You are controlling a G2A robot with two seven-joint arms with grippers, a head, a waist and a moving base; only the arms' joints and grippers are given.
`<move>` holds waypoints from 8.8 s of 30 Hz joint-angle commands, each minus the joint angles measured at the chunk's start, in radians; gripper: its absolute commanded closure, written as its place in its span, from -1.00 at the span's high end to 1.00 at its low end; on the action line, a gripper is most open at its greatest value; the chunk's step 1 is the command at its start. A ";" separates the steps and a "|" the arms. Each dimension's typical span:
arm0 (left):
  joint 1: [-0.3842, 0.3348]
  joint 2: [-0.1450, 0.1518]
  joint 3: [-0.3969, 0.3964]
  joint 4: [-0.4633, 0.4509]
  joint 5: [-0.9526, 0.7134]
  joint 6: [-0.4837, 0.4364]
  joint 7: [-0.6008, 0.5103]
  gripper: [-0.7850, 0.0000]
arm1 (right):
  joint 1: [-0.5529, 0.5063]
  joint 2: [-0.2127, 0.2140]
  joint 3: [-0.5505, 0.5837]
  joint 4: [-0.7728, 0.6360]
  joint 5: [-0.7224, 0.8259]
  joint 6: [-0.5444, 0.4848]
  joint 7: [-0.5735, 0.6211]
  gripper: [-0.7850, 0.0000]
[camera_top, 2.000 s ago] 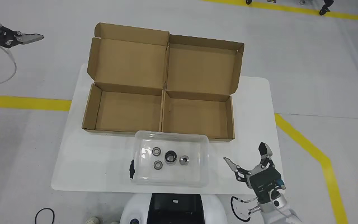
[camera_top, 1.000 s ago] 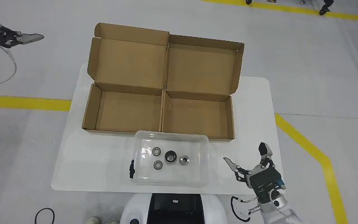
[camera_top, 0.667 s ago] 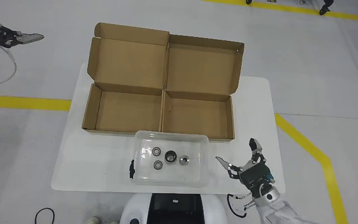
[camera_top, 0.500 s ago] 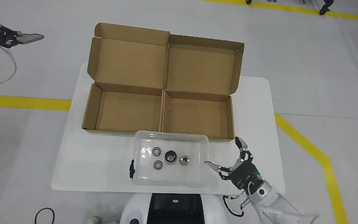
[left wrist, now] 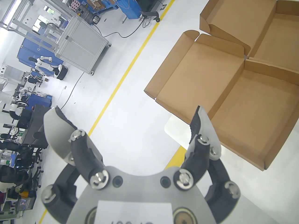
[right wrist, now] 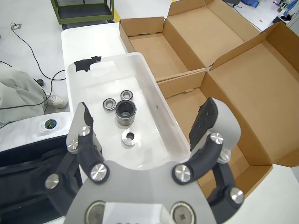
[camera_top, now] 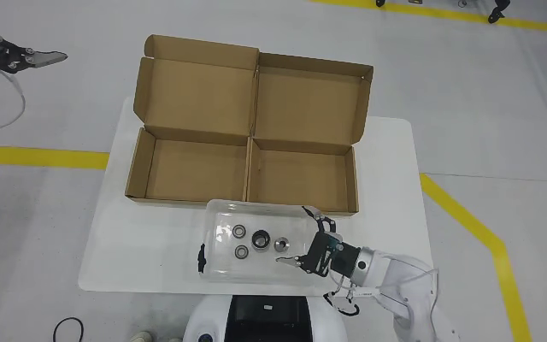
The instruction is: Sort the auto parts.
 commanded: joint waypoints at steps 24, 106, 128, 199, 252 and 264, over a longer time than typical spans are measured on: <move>0.000 0.000 0.000 0.000 0.000 0.000 0.000 1.00 | 0.210 0.000 -0.134 0.142 -0.004 -0.086 0.109 1.00; 0.000 0.000 0.000 0.000 0.000 0.000 0.000 1.00 | 0.422 0.043 -0.306 0.205 0.183 -0.056 0.105 -1.00; 0.000 0.000 0.000 0.000 0.000 0.000 0.000 1.00 | 0.650 0.034 -0.246 0.193 0.593 -0.056 -0.066 -1.00; 0.000 0.000 0.000 0.000 0.000 0.000 0.000 1.00 | 0.716 0.028 -0.367 0.459 0.383 0.246 0.322 -1.00; 0.000 0.000 0.000 0.000 0.000 0.000 0.000 1.00 | 0.840 -0.055 -0.509 0.814 0.335 0.414 0.277 1.00; 0.000 0.000 0.000 0.000 0.000 0.000 0.000 1.00 | 0.646 0.014 -0.376 0.362 0.291 0.237 0.352 1.00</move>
